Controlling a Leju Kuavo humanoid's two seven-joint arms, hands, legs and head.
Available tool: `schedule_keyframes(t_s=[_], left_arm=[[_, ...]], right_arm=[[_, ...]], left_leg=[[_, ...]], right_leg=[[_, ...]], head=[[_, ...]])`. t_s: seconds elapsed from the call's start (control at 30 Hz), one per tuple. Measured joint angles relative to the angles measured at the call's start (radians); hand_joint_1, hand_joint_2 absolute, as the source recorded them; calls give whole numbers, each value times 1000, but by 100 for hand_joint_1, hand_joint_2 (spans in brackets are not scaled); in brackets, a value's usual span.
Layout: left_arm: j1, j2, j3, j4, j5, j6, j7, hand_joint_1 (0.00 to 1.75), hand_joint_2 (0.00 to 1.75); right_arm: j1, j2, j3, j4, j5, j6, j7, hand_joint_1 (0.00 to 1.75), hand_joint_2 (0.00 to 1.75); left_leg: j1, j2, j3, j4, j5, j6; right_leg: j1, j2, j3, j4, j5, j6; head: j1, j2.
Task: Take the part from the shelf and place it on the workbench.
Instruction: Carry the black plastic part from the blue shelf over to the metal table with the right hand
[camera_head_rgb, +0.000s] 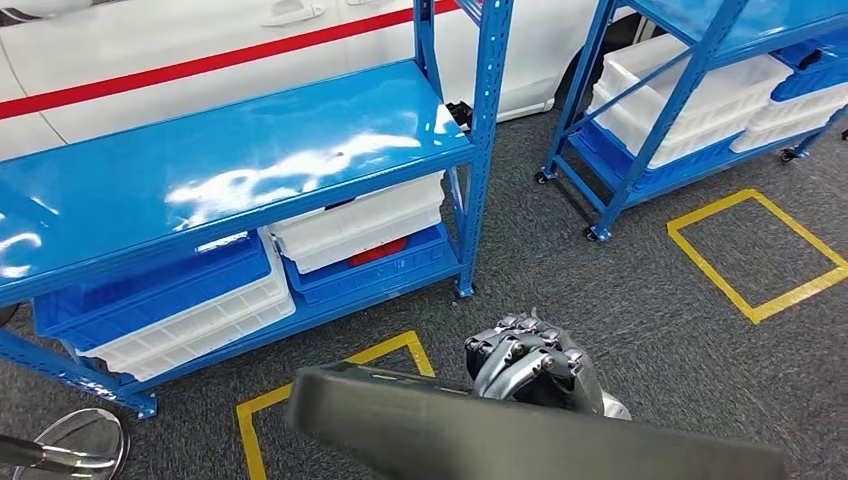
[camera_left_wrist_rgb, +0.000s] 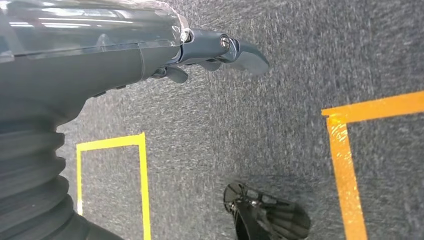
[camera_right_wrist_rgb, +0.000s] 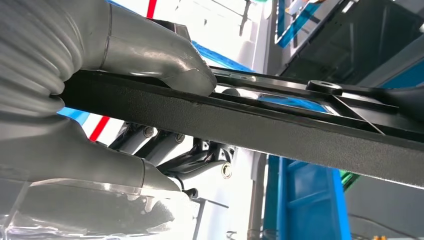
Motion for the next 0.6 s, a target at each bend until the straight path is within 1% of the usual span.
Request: schedule_keyframes(t_s=[0.03, 0.07, 0.1, 0.13, 0.17, 0.2, 0.23, 0.27, 0.3, 0.33, 0.37, 0.4, 0.43, 0.47, 0.5, 0.53, 0.57, 0.6], left_arm=[[1, -1, 0, 0, 3, 3, 3, 0, 175], [1, -2, 1, 0, 6, 8, 6, 0, 175], [1, -2, 2, 0, 10, 15, 8, 0, 175], [1, -4, 2, 0, 13, 23, 9, 0, 175], [1, -5, 2, 0, 15, 32, 9, 0, 175], [0, -7, 3, 1, 16, 40, 8, 0, 175], [0, -8, 3, 1, 16, 47, 4, 0, 175], [-1, -10, 3, 1, 17, 54, 0, 0, 175], [-2, -13, 3, 1, 17, 59, -5, 0, 175], [-3, -15, 3, 1, 18, 62, -12, 0, 175], [-3, -17, 4, 1, 19, 64, -19, 0, 175], [-2, -18, 4, 1, 20, 64, -26, 0, 175], [0, -19, 4, 1, 20, 63, -32, 0, 175], [2, -19, 4, 1, 19, 60, -36, 0, 175], [3, -19, 4, 1, 18, 55, -40, 0, 175], [3, -19, 4, 1, 15, 50, -42, 0, 175], [2, -19, 4, 1, 13, 46, -44, 0, 175], [1, -19, 4, 1, 10, 43, -45, 0, 175]], right_arm=[[-1, -1, 7, 8, -4, 1, 0, 173, 175], [-4, -3, 13, 16, -8, 2, 0, 173, 175], [-10, -3, 20, 26, -13, 3, 0, 173, 175], [-17, -4, 26, 38, -17, 6, 0, 173, 175], [-26, -3, 31, 50, -22, 8, 1, 173, 175], [-32, -3, 34, 63, -27, 13, 1, 173, 175], [-37, -3, 36, 74, -31, 17, 1, 173, 175], [-41, -3, 37, 85, -37, 22, 2, 173, 175], [-43, -3, 37, 94, -41, 27, 1, 173, 175], [-46, -4, 37, 102, -45, 32, 1, 173, 175], [-50, -4, 37, 110, -47, 36, 1, 173, 175], [-52, -4, 37, 117, -48, 39, 1, 173, 175], [-53, -4, 37, 124, -47, 40, 1, 173, 175], [-52, -4, 36, 131, -43, 40, 1, 173, 175], [-51, -5, 35, 136, -39, 38, 1, 173, 175], [-50, -6, 34, 139, -35, 36, 1, 173, 175], [-50, -6, 31, 140, -32, 35, 1, 173, 175], [-52, -7, 29, 139, -31, 35, 1, 173, 175]], left_leg=[[0, -2, 10, -22, 23, 2], [0, -9, 39, -83, 61, 6], [0, -31, 73, -158, 95, 12], [1, -53, 101, -225, 121, 16], [0, -71, 121, -270, 135, 20], [-1, -83, 127, -288, 137, 23], [-3, -77, 127, -292, 139, 25], [-2, -68, 127, -295, 144, 30], [0, -58, 128, -301, 149, 36], [2, -45, 129, -308, 155, 43], [4, -32, 129, -314, 159, 48], [2, -19, 128, -315, 161, 51], [1, -6, 126, -314, 161, 53], [0, 8, 123, -312, 161, 53], [0, 21, 120, -310, 161, 52], [0, 33, 119, -307, 160, 51], [0, 44, 118, -304, 159, 49], [0, 53, 118, -300, 156, 45]], right_leg=[[1, 11, 0, 2, 1, 1], [1, 23, 0, 3, 1, 1], [1, 33, -1, 5, 2, 3], [1, 44, -3, 7, 4, 6], [0, 54, -7, 8, 6, 11], [-2, 63, -12, 8, 10, 18], [-4, 73, -16, 7, 14, 26], [-5, 81, -19, 5, 18, 34], [-4, 73, -23, 8, 15, 40], [-1, 54, -33, 27, 1, 45], [0, 28, -52, 66, -24, 49], [0, 1, -79, 125, -58, 51], [-1, -14, -111, 194, -92, 54], [-3, -20, -137, 251, -113, 57], [-5, -23, -147, 277, -116, 59], [-7, -27, -136, 264, -102, 61], [-9, -35, -104, 212, -73, 63], [-10, -52, -62, 137, -47, 61]], head=[[0, 0], [0, 0], [0, 0], [0, 0], [0, 0], [0, 0], [0, 0], [0, 0], [0, 0], [0, 0], [0, 0], [0, 0], [0, 0], [0, 0], [0, 0], [0, 0], [0, 0], [0, 0]])
